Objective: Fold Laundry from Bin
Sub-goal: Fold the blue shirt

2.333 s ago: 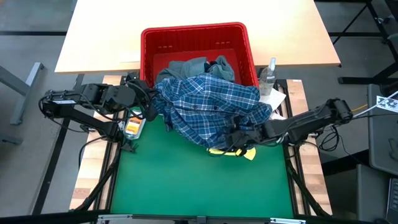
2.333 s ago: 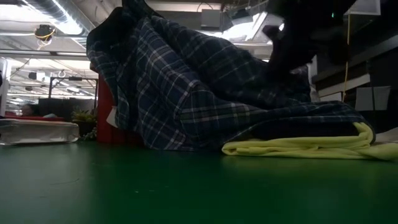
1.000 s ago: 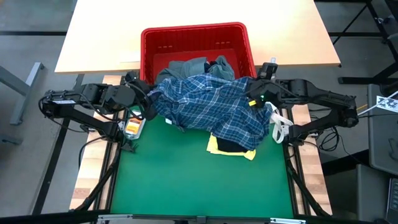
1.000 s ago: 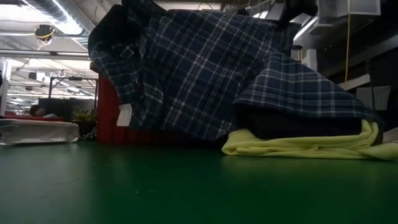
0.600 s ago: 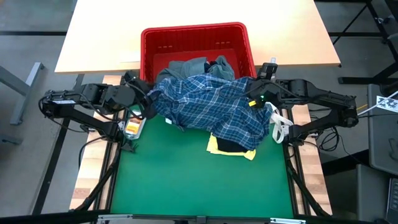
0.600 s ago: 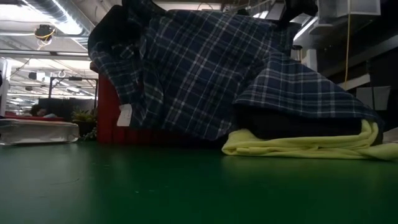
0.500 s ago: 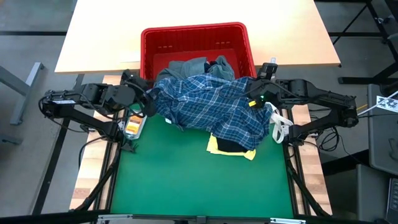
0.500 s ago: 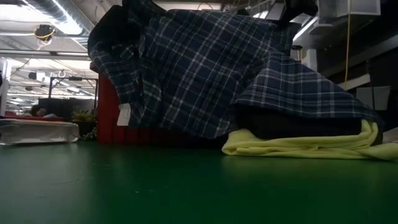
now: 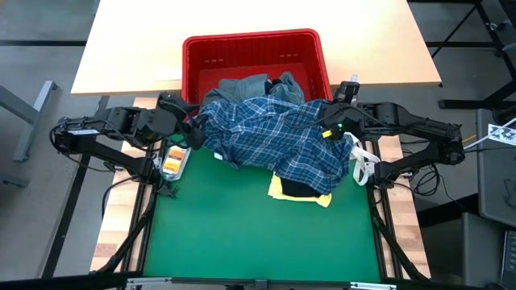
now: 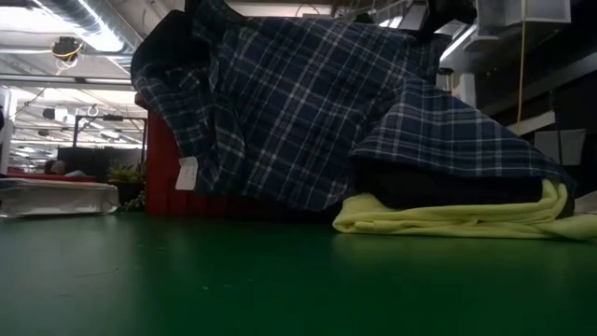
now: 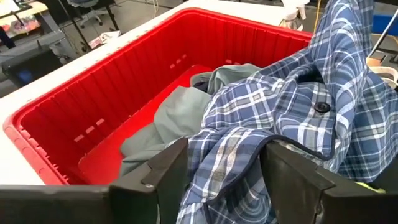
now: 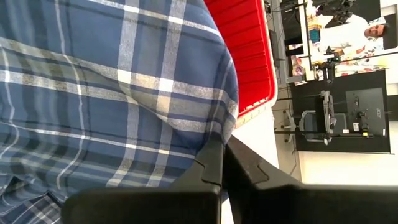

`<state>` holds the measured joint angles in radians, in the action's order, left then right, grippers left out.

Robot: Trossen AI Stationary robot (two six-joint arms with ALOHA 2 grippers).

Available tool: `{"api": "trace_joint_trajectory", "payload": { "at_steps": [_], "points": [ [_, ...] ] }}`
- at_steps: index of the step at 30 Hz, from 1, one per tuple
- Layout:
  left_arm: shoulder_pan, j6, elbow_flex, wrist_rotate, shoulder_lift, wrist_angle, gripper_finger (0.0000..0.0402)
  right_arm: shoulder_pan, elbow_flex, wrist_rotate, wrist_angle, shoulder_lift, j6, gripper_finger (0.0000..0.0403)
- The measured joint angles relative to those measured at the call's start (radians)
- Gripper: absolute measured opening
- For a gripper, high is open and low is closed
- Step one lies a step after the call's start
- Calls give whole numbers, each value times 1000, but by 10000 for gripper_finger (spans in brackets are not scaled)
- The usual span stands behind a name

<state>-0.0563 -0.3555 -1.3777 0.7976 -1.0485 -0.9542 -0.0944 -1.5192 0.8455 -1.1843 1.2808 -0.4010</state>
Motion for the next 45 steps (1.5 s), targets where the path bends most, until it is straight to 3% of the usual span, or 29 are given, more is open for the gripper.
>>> {"api": "trace_joint_trajectory", "payload": {
  "at_steps": [5,13,19,22,26,33,38,45],
  "points": [
    [0,75,0,-61,62,-40,195,0,0,0,0,0,1,5],
    [0,41,0,-111,158,-177,195,0,0,-1,0,0,2,5],
    [-14,-46,0,-281,153,-166,195,0,0,-1,0,0,3,5],
    [-45,-74,9,-407,112,-112,195,0,0,-1,0,0,3,5],
    [-110,-60,41,-478,33,14,195,0,0,-1,0,0,3,5],
    [-214,75,49,-479,-153,122,195,0,0,-1,0,0,3,5],
    [-250,79,49,-471,-299,167,195,0,0,-2,0,0,3,5],
    [-258,79,49,-315,-535,166,195,0,0,-2,0,0,3,5]
  ]
}}
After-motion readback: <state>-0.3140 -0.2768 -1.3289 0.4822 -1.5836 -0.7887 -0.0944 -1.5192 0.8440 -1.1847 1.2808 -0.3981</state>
